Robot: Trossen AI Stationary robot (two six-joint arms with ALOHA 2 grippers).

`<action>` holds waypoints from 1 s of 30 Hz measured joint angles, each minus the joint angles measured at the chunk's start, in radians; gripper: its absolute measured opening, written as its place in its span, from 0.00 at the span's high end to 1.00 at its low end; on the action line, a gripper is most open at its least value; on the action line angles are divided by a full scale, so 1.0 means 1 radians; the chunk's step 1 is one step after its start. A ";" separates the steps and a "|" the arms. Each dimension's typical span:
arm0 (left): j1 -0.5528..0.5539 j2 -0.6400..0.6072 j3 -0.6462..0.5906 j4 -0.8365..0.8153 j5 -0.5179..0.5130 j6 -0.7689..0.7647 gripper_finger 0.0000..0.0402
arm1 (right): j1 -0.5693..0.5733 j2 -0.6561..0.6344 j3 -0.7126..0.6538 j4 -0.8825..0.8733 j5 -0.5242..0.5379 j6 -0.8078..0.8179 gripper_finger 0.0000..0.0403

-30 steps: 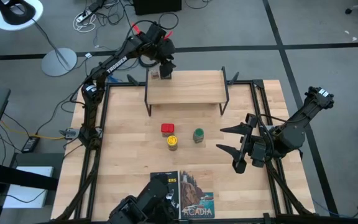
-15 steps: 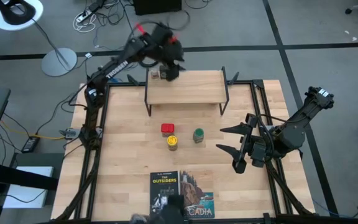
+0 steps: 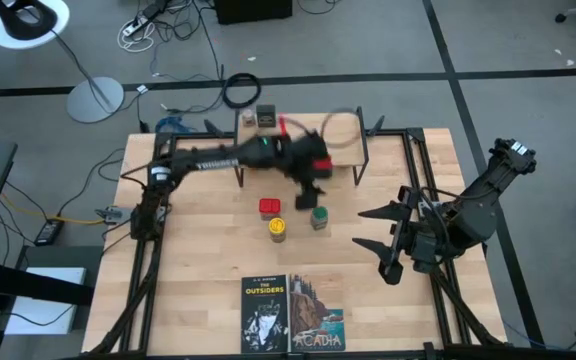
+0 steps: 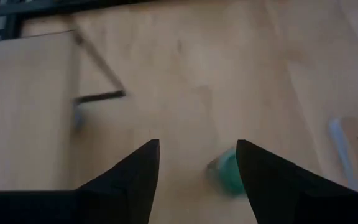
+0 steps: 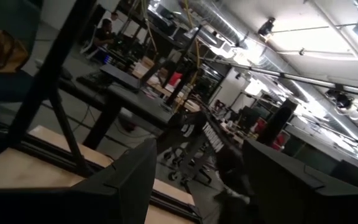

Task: Shelf spices
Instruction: Put the red seasoning can on the shelf

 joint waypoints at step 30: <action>-0.707 -0.339 -0.065 0.245 -0.957 -0.126 0.68 | 0.068 0.000 0.006 0.058 0.096 -0.081 0.41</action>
